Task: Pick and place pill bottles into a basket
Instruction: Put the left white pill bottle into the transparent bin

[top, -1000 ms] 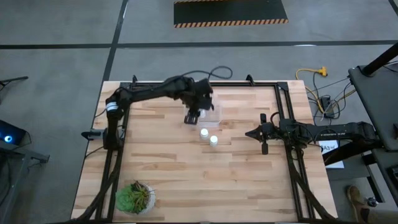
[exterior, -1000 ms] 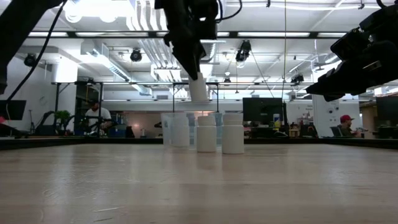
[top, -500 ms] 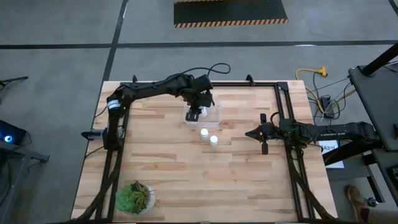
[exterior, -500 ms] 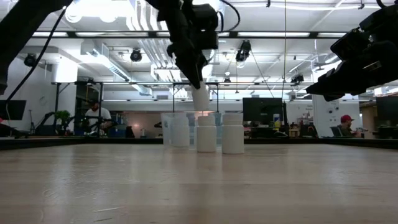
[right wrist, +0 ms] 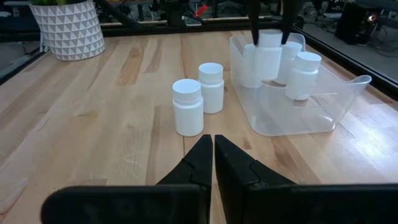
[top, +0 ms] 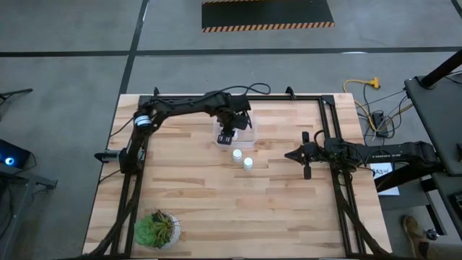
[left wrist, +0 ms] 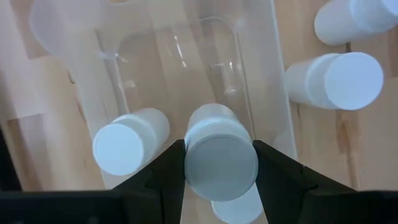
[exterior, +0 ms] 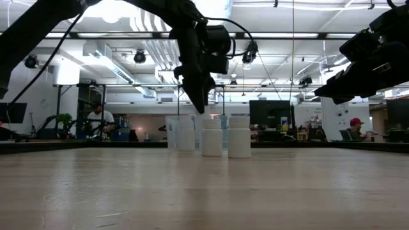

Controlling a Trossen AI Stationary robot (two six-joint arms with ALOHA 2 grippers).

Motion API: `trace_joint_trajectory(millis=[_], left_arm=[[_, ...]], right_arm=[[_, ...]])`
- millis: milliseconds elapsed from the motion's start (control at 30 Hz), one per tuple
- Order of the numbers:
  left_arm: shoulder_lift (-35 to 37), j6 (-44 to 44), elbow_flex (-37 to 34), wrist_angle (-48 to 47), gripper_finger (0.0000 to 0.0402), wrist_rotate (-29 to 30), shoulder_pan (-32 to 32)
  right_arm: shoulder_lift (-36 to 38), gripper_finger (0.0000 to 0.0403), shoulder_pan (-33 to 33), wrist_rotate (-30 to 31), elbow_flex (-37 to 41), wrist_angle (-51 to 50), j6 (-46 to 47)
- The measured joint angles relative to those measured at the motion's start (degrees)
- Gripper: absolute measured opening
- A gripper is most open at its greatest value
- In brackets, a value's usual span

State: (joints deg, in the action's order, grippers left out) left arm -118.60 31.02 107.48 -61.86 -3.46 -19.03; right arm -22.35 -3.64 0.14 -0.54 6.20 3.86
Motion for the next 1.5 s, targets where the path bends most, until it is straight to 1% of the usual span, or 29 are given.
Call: trace_joint_trajectory(millis=[333,967,1500], left_arm=[[-0.36,-0.08,-0.22,1.28,0.0144,-0.92,0.07],[-0.4,-0.08,-2.75,4.8,0.0144,-2.29,0.79],[-0.4,-0.08,-2.88,5.3,0.0144,-3.26,0.78]], right_arm=[[-0.28,0.0009,0.0,0.0,0.0,0.0,0.0],[-0.3,0.0009,0.0,-0.02,0.0,0.02,0.0],[-0.3,0.0009,0.0,-0.04,0.0,0.02,0.07]])
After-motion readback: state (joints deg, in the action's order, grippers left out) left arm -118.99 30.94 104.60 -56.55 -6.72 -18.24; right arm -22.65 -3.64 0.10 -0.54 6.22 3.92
